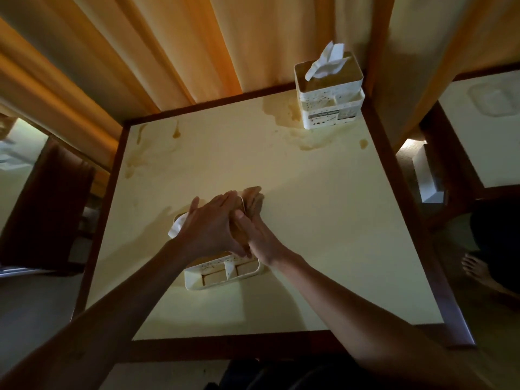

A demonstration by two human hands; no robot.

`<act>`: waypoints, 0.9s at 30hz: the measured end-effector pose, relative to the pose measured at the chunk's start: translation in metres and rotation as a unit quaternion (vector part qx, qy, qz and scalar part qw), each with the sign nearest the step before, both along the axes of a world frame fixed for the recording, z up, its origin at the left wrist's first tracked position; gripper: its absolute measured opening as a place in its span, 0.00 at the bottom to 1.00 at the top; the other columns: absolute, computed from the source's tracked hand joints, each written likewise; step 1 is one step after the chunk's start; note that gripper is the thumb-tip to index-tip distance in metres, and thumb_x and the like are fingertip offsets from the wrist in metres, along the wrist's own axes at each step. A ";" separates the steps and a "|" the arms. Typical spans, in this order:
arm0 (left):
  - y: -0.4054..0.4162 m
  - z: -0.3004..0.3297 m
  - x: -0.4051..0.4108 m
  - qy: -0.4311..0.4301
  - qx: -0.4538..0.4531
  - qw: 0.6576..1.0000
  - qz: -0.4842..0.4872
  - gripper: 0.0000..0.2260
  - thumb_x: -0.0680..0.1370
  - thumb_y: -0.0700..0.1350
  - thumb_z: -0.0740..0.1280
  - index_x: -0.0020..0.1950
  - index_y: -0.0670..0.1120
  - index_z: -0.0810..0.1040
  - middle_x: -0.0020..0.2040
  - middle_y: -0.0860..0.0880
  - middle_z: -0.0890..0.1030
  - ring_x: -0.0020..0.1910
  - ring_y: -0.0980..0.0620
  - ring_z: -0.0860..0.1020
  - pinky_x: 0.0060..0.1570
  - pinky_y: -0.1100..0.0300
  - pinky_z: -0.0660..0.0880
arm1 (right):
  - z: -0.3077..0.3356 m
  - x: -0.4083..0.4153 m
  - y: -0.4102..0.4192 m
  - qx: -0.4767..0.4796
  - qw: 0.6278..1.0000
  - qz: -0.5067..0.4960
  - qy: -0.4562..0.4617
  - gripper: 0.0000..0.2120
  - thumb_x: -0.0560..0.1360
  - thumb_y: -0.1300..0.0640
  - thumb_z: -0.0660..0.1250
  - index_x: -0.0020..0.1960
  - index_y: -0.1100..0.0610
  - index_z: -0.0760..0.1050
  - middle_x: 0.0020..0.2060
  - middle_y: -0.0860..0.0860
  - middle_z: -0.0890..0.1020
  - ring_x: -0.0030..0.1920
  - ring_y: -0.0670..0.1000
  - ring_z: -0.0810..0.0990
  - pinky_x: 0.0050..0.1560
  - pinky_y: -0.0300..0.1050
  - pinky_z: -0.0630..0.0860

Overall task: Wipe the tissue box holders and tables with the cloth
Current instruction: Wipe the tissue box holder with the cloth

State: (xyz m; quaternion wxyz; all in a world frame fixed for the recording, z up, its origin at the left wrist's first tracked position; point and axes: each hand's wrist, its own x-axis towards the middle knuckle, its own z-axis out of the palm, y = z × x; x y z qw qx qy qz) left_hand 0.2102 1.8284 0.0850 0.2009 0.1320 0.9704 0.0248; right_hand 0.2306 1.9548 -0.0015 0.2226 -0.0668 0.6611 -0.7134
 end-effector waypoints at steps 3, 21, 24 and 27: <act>-0.001 -0.001 -0.002 -0.008 -0.023 1.000 0.003 0.61 0.57 0.69 0.76 0.80 0.47 0.50 0.79 0.52 0.59 0.76 0.53 0.59 0.76 0.43 0.44 | 0.009 0.020 0.012 -0.012 0.999 0.045 -0.029 0.31 0.78 0.29 0.51 0.75 0.43 0.55 0.65 0.48 0.74 0.58 0.35 0.77 0.54 0.33 0.75; 0.002 0.001 0.001 -0.003 -0.002 1.000 0.018 0.63 0.54 0.69 0.78 0.80 0.46 0.52 0.78 0.51 0.61 0.74 0.51 0.63 0.75 0.52 0.56 | -0.003 0.089 0.023 -0.071 0.986 0.010 -0.151 0.24 0.79 0.30 0.44 0.73 0.36 0.48 0.70 0.27 0.52 0.70 0.24 0.51 0.61 0.16 0.53; 0.002 0.002 0.002 -0.003 0.010 1.000 0.021 0.63 0.54 0.68 0.79 0.79 0.46 0.53 0.77 0.50 0.62 0.73 0.50 0.64 0.72 0.53 0.59 | 0.002 0.093 0.025 -0.043 0.994 0.027 -0.100 0.44 0.67 0.18 0.47 0.76 0.38 0.45 0.74 0.30 0.48 0.74 0.28 0.49 0.64 0.18 0.52; 0.001 0.002 0.002 0.004 0.017 1.000 0.016 0.60 0.52 0.67 0.80 0.77 0.46 0.58 0.73 0.50 0.69 0.68 0.50 0.69 0.65 0.54 0.66 | 0.013 0.052 0.014 -0.064 0.993 0.037 -0.092 0.23 0.82 0.36 0.40 0.72 0.38 0.62 0.71 0.40 0.69 0.70 0.33 0.67 0.68 0.30 0.64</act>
